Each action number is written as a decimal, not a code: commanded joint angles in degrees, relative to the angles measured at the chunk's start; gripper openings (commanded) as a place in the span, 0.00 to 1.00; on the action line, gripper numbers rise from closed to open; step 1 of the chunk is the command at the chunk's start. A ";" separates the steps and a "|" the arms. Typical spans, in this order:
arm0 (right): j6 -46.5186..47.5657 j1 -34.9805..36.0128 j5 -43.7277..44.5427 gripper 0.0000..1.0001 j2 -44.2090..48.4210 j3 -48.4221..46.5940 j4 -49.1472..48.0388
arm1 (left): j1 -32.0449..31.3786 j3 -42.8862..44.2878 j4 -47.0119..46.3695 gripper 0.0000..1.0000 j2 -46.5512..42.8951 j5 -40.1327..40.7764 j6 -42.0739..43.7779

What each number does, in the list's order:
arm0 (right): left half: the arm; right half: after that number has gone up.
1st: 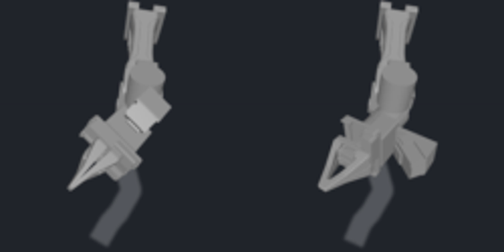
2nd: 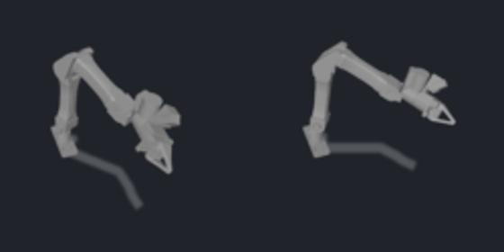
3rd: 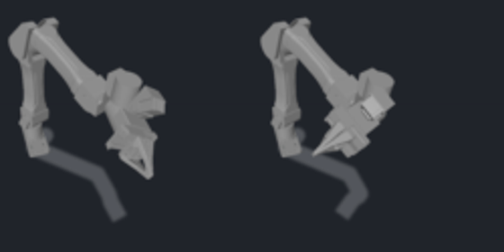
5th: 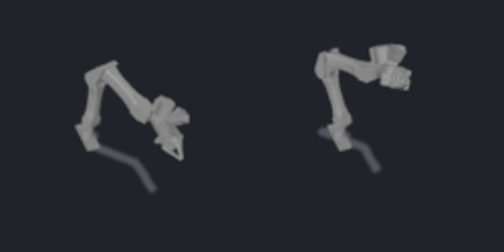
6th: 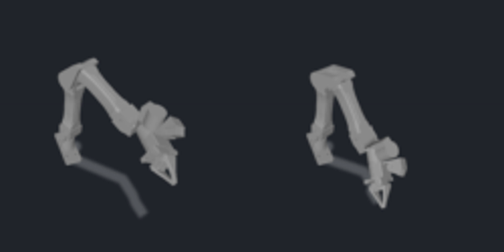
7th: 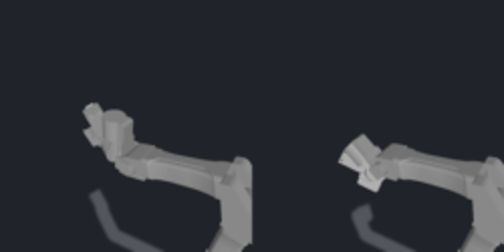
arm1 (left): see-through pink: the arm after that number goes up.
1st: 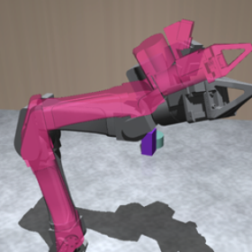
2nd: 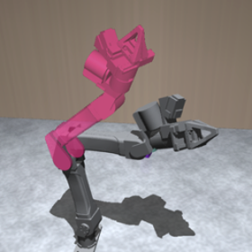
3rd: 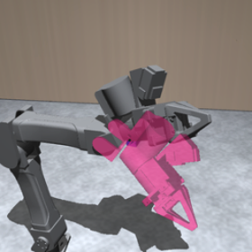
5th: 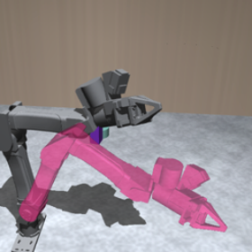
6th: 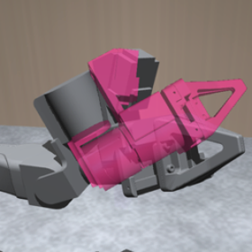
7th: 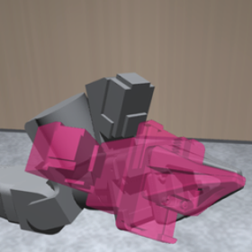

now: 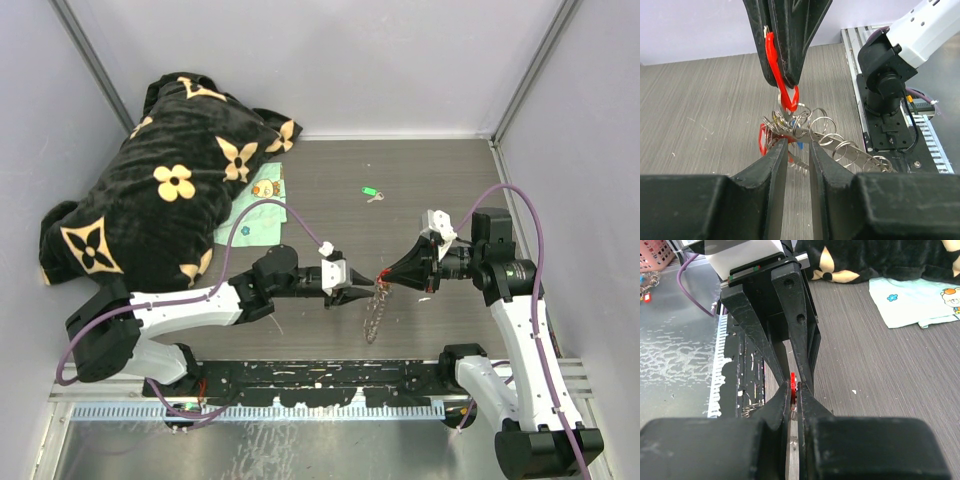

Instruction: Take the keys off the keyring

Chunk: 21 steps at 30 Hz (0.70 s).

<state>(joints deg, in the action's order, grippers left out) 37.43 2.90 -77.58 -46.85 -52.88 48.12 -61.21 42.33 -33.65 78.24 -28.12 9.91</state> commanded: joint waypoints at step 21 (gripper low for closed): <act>0.65 0.28 -3.10 0.01 0.88 -1.97 -0.98 | 0.28 2.31 -7.58 0.21 -0.19 -1.28 -4.51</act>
<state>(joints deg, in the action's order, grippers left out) 37.45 2.90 -77.67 -46.85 -52.88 48.29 -61.10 42.35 -36.95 78.22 -28.77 6.74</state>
